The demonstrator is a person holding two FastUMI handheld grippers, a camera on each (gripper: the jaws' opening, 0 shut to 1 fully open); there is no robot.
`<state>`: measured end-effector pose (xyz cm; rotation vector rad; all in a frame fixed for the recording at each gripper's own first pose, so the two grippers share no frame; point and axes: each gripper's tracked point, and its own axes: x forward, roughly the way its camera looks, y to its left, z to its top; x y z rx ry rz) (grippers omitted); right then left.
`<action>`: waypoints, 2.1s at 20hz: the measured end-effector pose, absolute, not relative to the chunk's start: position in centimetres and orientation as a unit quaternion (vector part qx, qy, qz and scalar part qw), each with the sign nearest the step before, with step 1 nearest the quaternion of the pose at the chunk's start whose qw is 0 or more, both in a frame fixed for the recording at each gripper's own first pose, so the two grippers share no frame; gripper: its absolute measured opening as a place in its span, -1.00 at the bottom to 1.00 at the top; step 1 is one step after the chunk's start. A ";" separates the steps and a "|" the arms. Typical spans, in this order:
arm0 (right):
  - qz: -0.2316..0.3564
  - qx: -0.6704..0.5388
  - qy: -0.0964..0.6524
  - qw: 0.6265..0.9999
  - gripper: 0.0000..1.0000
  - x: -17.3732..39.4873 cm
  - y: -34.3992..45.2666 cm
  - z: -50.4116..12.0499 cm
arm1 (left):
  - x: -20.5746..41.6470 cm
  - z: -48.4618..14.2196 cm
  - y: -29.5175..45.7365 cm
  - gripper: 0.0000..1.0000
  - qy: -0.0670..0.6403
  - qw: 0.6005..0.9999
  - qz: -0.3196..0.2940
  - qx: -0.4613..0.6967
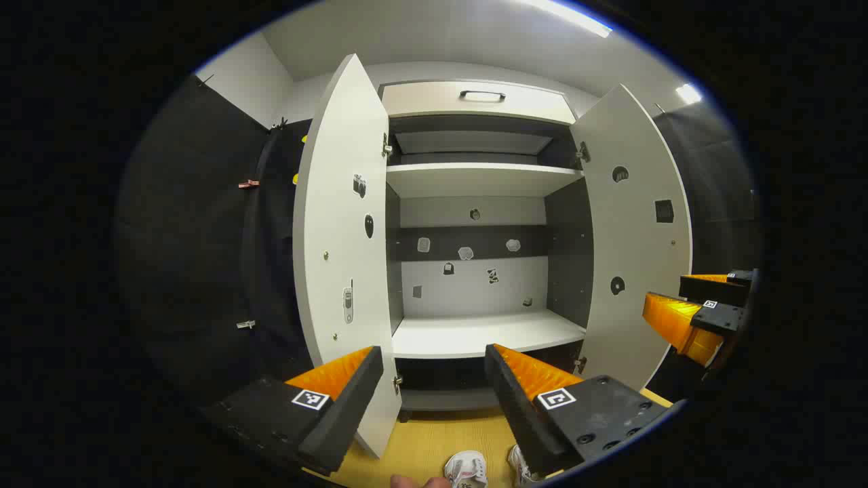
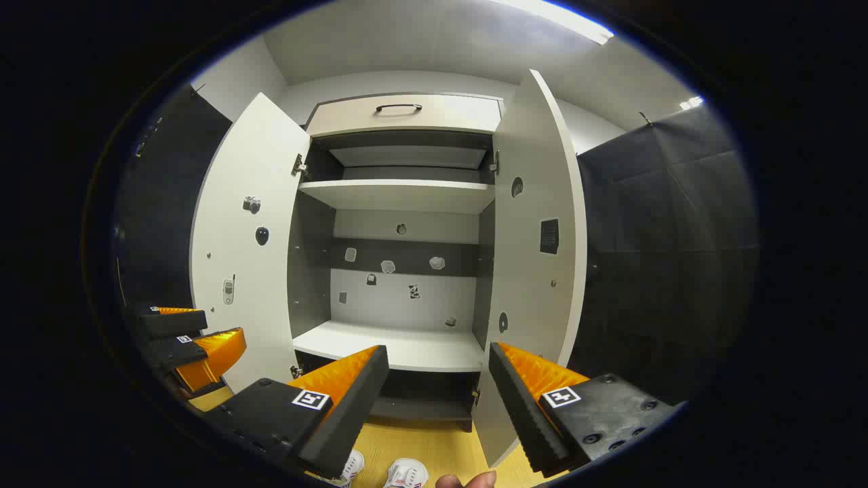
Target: Grab one shoe with the right hand and put it into the shoe cabinet, grab the other shoe with the left hand and put it into the shoe cabinet; then close the right door with the right hand and the left door with the left hand.
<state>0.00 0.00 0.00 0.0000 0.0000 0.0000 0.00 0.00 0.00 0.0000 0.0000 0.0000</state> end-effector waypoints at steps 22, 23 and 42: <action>-0.001 -0.002 0.006 1.000 0.95 -0.5 0.3 -0.3 | -0.4 -0.2 -0.1 0.90 0.002 1.000 -0.006 -0.002; 0.001 -0.002 0.012 1.000 0.95 -0.6 0.5 -0.6 | -0.5 -0.2 0.1 0.90 0.002 1.000 -0.005 -0.002; 0.086 -0.003 0.332 0.940 0.97 -8.3 8.3 -30.4 | -3.3 -4.0 6.0 0.90 0.029 0.999 0.029 0.009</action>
